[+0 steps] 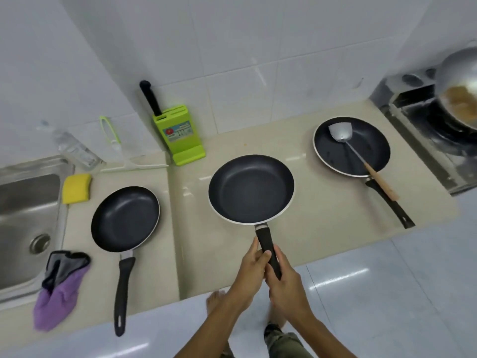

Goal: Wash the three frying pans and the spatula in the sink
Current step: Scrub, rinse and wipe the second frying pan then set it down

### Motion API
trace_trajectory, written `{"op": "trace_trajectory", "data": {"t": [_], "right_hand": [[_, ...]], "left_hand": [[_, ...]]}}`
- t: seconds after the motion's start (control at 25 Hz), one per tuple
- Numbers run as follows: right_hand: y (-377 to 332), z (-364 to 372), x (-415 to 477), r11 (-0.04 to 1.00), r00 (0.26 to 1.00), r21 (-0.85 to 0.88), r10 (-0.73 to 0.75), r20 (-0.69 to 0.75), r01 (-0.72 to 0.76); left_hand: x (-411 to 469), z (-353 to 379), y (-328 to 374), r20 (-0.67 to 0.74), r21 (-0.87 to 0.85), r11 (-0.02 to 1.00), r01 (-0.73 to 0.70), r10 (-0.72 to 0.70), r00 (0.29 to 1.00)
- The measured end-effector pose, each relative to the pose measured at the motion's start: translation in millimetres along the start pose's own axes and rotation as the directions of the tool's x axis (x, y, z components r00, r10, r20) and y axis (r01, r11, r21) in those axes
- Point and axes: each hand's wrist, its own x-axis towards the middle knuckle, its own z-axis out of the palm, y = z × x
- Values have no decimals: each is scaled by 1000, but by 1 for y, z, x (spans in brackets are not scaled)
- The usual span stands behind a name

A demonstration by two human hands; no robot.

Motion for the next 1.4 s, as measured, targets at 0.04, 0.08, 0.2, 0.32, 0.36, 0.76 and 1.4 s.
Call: {"op": "trace_trajectory", "data": {"t": [0.04, 0.08, 0.2, 0.32, 0.36, 0.76, 1.4], "right_hand": [[6, -5, 4, 1000, 1000, -12, 6, 12, -5], [13, -9, 7, 1000, 1000, -20, 10, 22, -10], [28, -13, 14, 999, 999, -46, 9, 39, -8], [38, -13, 18, 999, 999, -33, 26, 35, -25], [39, -13, 18, 999, 999, -28, 38, 35, -37], [62, -13, 42, 999, 997, 8, 37, 63, -37], [94, -11, 62, 986, 930, -12, 159, 332, -164]], "left_hand": [[3, 5, -2, -15, 5, 1000, 2, -2, 1000], [6, 10, -4, -34, 6, 1000, 6, -6, 999], [13, 18, -9, -59, -1, 1000, 5, -5, 998], [17, 21, -9, -50, 14, 1000, 11, -10, 999], [19, 21, -9, -48, 22, 1000, 19, -18, 999], [40, 23, -13, -62, 38, 996, 86, -84, 995], [75, 14, -48, -99, 210, 958, 196, -179, 979]]}}
